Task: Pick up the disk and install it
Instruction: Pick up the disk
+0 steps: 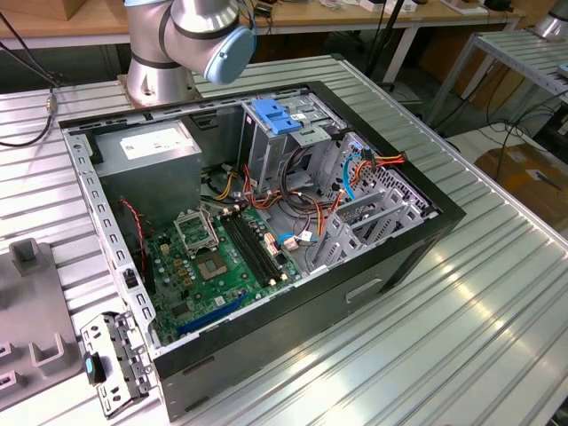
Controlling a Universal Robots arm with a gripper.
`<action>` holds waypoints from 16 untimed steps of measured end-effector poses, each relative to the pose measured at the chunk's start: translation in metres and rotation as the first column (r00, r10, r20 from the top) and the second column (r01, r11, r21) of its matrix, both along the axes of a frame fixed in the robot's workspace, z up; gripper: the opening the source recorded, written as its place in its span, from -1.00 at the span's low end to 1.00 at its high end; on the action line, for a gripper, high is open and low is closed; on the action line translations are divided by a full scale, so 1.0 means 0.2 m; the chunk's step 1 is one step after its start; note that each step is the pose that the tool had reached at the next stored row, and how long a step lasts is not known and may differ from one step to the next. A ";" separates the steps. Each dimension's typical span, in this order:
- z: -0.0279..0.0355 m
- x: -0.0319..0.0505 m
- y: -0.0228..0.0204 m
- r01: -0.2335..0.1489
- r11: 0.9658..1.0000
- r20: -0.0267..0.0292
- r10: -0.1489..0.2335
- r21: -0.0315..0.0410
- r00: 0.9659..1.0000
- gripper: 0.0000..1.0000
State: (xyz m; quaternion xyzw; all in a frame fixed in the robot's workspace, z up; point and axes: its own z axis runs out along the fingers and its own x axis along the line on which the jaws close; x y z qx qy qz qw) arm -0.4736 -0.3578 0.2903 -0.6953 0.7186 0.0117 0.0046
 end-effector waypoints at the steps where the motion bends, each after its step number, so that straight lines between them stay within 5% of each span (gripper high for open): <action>1: 0.000 0.000 0.000 0.000 1.000 0.000 0.000 0.000 1.000 0.15; 16: 0.000 0.002 0.001 -0.031 1.000 0.000 0.031 0.000 1.000 0.15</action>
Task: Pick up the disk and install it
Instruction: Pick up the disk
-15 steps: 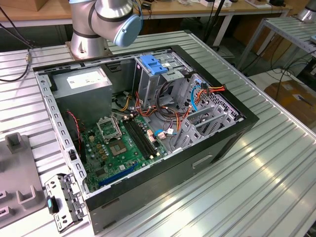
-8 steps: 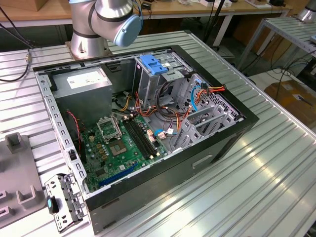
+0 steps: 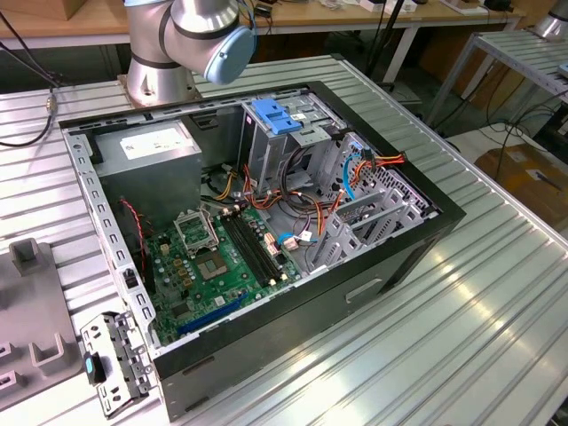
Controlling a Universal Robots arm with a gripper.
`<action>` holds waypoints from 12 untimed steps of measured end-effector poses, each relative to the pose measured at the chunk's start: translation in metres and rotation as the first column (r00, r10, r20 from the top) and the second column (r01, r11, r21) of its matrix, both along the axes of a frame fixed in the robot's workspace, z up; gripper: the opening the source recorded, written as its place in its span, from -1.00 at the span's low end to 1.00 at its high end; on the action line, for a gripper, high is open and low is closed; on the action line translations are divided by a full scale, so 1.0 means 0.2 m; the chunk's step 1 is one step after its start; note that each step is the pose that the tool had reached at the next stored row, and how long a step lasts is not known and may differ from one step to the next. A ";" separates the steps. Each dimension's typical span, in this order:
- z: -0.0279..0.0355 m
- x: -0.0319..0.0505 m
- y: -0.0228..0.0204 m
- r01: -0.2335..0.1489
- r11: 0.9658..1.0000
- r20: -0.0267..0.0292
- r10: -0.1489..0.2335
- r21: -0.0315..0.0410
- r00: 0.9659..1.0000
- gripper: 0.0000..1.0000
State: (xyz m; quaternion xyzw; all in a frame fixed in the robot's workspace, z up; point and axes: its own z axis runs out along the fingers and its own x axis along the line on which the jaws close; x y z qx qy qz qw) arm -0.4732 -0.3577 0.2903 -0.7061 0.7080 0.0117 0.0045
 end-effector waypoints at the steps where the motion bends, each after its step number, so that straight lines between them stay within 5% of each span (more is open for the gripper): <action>1: 0.000 0.000 0.000 0.000 1.000 0.000 0.000 0.000 1.000 0.15; 12: -0.001 0.000 -0.005 0.000 1.000 0.000 0.000 0.000 1.000 -0.03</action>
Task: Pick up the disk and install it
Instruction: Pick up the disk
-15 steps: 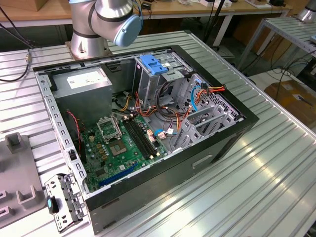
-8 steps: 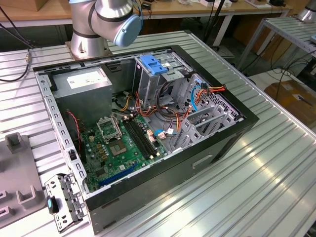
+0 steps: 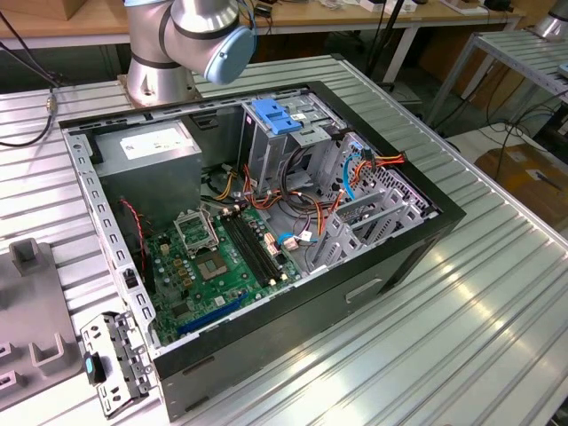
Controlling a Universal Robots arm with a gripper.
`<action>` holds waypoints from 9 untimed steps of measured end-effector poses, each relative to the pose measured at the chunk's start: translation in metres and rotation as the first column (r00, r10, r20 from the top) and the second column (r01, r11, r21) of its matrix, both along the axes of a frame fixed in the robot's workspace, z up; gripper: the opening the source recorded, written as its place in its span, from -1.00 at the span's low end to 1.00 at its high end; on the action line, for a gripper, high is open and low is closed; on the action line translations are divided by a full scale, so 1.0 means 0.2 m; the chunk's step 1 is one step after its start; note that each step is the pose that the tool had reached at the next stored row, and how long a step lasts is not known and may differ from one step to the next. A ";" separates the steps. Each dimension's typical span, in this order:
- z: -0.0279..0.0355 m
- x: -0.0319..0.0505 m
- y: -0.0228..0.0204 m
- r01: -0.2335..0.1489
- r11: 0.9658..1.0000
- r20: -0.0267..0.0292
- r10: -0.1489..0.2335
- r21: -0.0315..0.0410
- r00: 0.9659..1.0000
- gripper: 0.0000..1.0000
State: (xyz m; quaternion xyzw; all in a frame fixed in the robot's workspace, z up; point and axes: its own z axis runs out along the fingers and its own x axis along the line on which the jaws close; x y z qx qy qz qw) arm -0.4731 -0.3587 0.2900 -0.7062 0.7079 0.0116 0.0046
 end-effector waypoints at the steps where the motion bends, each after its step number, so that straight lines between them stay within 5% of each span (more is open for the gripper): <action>1: 0.000 0.000 -0.002 0.000 1.000 0.000 0.000 0.000 1.000 -0.03; 9: 0.000 0.000 -0.012 0.000 1.000 0.000 0.000 0.000 1.000 -0.03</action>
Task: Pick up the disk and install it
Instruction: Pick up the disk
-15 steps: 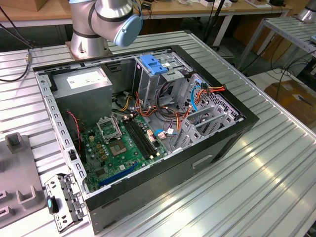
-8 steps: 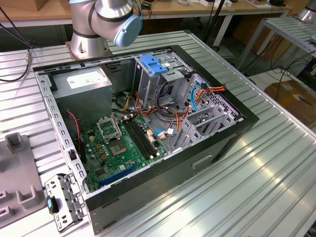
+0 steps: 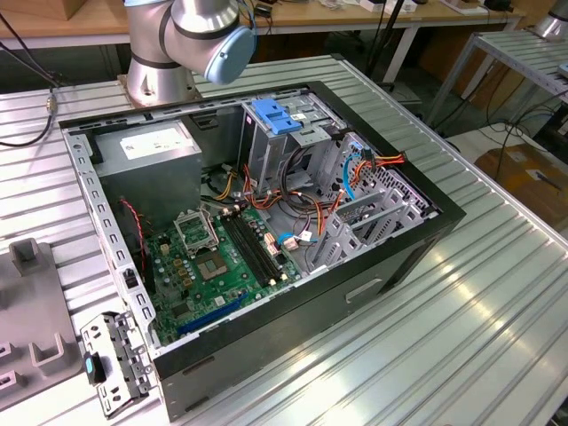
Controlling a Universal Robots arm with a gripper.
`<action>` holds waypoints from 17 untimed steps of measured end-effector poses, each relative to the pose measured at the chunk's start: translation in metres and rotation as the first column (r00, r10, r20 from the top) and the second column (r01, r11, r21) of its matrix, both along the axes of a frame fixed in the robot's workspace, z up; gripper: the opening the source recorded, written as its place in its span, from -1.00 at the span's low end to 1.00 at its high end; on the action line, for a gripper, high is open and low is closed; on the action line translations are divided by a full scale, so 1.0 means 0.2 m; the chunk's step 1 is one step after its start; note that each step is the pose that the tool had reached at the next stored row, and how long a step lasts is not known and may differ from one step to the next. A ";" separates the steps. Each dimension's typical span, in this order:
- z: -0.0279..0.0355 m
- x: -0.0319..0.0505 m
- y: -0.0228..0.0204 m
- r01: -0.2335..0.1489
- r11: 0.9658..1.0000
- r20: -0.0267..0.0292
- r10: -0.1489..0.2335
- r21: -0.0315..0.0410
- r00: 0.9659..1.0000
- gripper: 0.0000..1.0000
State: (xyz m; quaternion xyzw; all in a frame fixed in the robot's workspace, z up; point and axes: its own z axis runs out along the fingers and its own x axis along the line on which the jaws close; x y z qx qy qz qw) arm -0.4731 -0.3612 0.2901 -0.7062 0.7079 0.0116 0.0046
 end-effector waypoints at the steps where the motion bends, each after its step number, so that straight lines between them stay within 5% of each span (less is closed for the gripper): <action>1: 0.000 0.000 0.000 0.000 1.000 0.000 0.000 0.000 1.000 -0.03; 17: 0.000 0.001 0.000 0.000 1.000 0.000 0.000 0.000 1.000 -0.25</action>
